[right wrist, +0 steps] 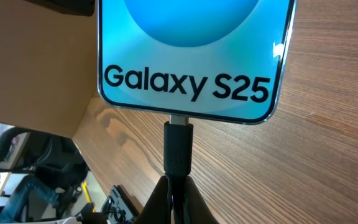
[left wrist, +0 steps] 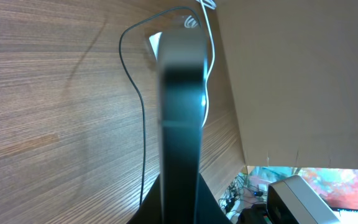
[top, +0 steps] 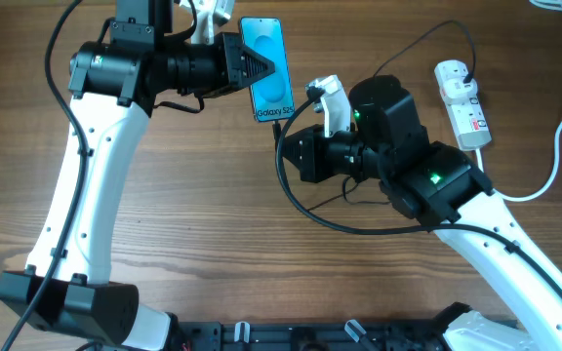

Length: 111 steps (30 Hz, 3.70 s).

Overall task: Plug charger to phone and switch on socket
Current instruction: 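Push the plug upward into the phone's port with the right gripper, then release the plug and move the right gripper toward the power strip, then lower the phone flat onto the table and open the left gripper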

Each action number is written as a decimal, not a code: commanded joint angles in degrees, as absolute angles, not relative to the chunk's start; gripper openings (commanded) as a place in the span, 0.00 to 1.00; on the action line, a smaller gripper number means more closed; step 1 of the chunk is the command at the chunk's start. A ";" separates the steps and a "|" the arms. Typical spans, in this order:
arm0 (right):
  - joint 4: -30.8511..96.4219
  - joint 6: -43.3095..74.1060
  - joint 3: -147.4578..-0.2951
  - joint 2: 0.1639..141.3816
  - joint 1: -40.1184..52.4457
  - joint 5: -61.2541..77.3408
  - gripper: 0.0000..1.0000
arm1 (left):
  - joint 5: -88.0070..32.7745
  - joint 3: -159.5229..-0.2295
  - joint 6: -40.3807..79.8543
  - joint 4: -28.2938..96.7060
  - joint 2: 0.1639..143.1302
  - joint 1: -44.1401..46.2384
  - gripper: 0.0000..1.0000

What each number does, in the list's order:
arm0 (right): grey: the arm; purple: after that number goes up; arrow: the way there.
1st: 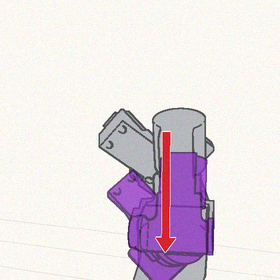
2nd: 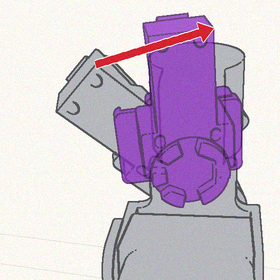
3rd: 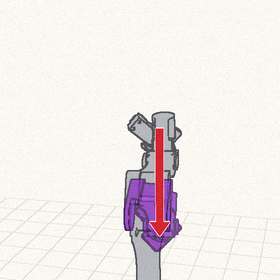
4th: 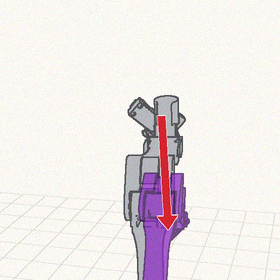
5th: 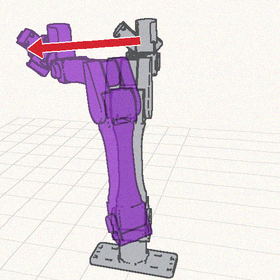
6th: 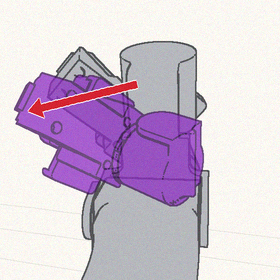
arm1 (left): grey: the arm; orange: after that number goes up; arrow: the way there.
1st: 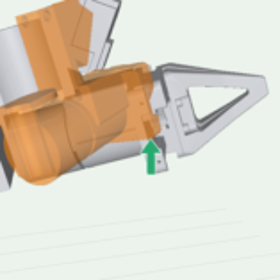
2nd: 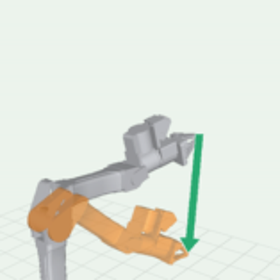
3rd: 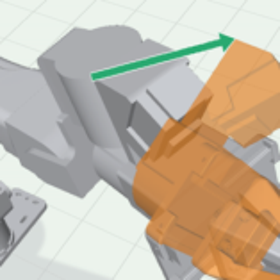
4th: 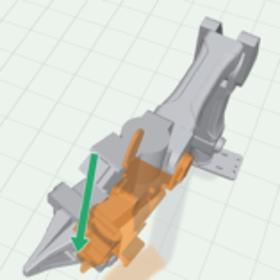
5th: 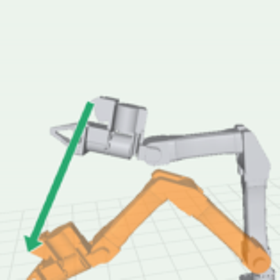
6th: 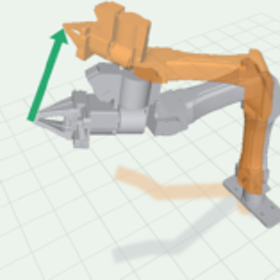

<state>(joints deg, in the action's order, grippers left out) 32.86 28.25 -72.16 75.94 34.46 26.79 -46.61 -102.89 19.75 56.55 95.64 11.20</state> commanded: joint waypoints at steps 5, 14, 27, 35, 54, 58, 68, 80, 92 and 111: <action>29.12 28.49 -73.06 76.62 34.54 25.04 0.04 | -49.95 -103.13 18.85 57.34 95.70 11.51 0.04; 25.67 28.01 -73.06 76.62 34.54 22.15 0.05 | -55.18 -103.13 18.87 60.29 95.70 11.51 0.04; 21.87 28.49 -73.06 76.62 34.54 21.80 0.13 | -53.74 -103.13 18.81 64.12 95.70 11.51 0.04; 21.87 28.49 -73.06 76.62 34.54 21.34 0.11 | -52.45 -103.13 18.81 64.14 95.70 11.51 0.04; 40.91 40.53 -73.06 76.62 25.41 15.07 0.98 | -33.01 -103.07 18.17 70.72 112.55 13.89 0.04; 43.64 40.38 -73.06 76.62 25.41 13.65 0.99 | -33.39 -103.07 18.20 66.70 119.20 17.74 0.04; 45.19 38.94 -72.64 76.69 25.43 13.69 0.99 | -33.28 -103.07 18.63 58.81 126.96 20.36 0.04; 46.37 38.98 -72.64 76.69 25.43 13.69 1.00 | -31.03 -103.07 18.63 54.89 131.48 20.43 0.09; 46.85 38.98 -72.64 76.69 25.43 13.69 0.99 | -27.38 -103.07 18.63 55.90 131.50 20.43 0.12; 51.92 33.69 -73.54 76.69 24.16 12.67 0.99 | -22.28 -103.09 18.37 63.90 126.65 18.85 0.22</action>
<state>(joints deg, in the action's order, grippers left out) 50.48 37.32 -72.12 76.27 25.54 14.02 -23.35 -102.87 19.14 62.96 131.04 19.94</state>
